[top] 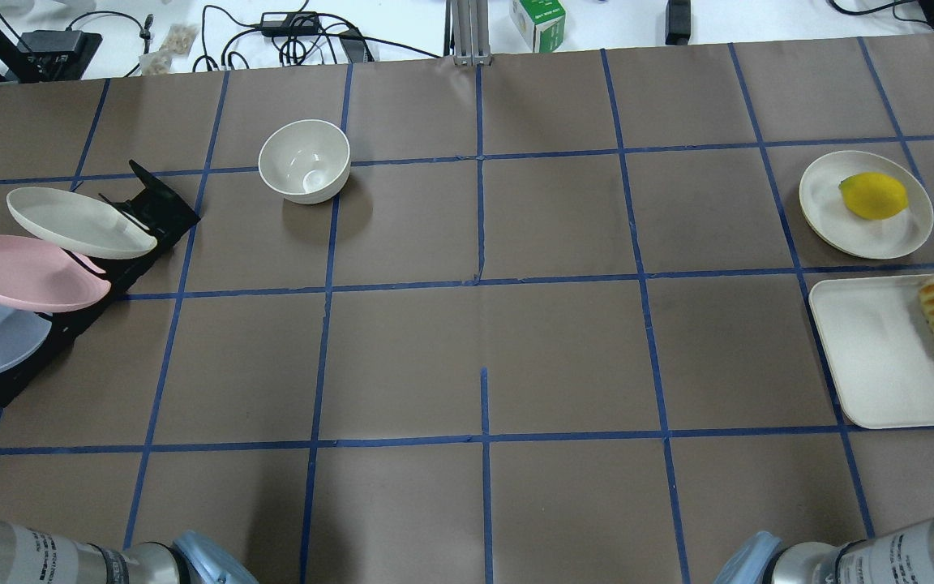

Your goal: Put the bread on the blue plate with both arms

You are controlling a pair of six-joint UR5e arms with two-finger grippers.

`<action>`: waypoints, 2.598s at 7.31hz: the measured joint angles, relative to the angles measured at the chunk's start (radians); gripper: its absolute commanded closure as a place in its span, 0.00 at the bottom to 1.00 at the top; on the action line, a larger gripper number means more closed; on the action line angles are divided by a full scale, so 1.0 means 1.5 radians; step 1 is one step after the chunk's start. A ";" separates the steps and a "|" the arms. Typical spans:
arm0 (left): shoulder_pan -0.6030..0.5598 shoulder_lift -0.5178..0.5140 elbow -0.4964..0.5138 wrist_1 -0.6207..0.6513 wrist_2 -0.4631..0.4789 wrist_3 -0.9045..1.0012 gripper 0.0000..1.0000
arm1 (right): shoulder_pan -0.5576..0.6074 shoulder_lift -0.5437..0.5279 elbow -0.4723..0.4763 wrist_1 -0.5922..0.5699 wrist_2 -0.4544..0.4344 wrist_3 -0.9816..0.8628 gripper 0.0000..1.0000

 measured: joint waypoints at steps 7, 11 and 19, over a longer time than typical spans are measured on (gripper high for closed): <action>0.001 -0.035 -0.001 -0.011 0.071 -0.002 0.48 | 0.006 0.052 0.012 -0.043 0.012 0.016 0.00; 0.001 -0.036 0.000 -0.019 0.073 -0.002 1.00 | 0.006 0.056 0.015 -0.063 0.012 0.025 0.00; 0.000 -0.015 0.018 -0.063 0.095 -0.003 1.00 | 0.006 0.054 0.010 -0.053 0.006 0.024 0.76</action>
